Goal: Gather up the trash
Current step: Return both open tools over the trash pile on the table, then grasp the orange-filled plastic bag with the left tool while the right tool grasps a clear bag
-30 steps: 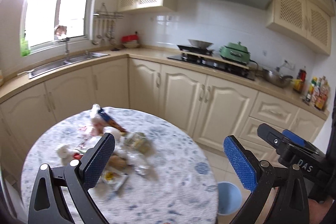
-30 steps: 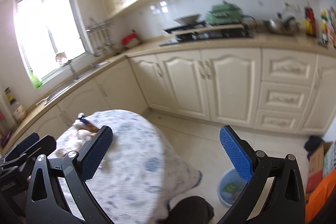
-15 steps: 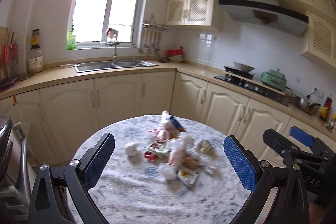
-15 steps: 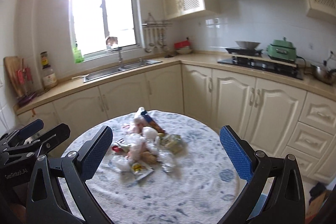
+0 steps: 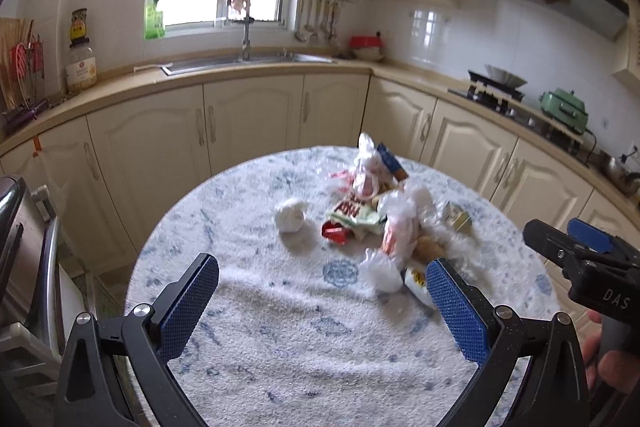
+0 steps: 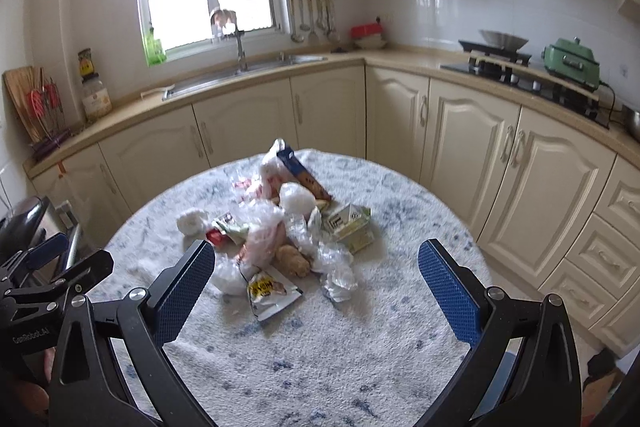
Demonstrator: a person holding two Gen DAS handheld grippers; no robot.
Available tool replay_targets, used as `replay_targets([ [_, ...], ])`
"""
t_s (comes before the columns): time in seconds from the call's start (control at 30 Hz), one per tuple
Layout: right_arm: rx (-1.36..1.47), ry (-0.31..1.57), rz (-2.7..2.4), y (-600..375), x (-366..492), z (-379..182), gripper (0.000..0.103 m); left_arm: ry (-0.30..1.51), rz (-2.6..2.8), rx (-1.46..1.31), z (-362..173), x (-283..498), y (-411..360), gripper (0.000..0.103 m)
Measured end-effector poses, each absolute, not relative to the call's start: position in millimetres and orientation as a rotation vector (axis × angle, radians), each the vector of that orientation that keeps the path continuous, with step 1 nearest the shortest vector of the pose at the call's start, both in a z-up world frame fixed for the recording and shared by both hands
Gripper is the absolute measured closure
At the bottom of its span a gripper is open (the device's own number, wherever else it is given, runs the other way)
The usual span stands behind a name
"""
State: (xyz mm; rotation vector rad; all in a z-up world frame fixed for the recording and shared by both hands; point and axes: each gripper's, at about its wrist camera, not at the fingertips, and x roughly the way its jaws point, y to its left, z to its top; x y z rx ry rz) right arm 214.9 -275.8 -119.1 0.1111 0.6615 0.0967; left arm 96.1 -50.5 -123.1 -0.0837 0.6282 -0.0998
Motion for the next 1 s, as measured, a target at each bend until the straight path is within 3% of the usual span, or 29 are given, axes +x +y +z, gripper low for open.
replay_targets([
  [0.33,0.139,0.811,0.085,-295,265,-182,0.002,0.777,-0.115,-0.051,-164,183,-67,0.001],
  [0.63,0.173,0.879,0.123,-299,303,-214,0.015,0.838,-0.113,-0.004,-174,247,-85,0.002],
  [0.83,0.192,0.925,0.158,-295,326,-230,0.032,0.859,-0.176,0.067,-181,297,-108,0.004],
  [0.9,0.179,0.921,0.163,-293,331,-230,0.05,0.88,-0.207,0.09,-188,312,-117,0.015],
  [0.93,0.156,0.938,0.163,-290,334,-232,0.053,0.905,-0.239,0.079,-193,323,-120,0.024],
  [1.0,0.144,0.95,0.155,-290,336,-235,0.061,0.926,-0.251,0.065,-198,337,-121,0.028],
])
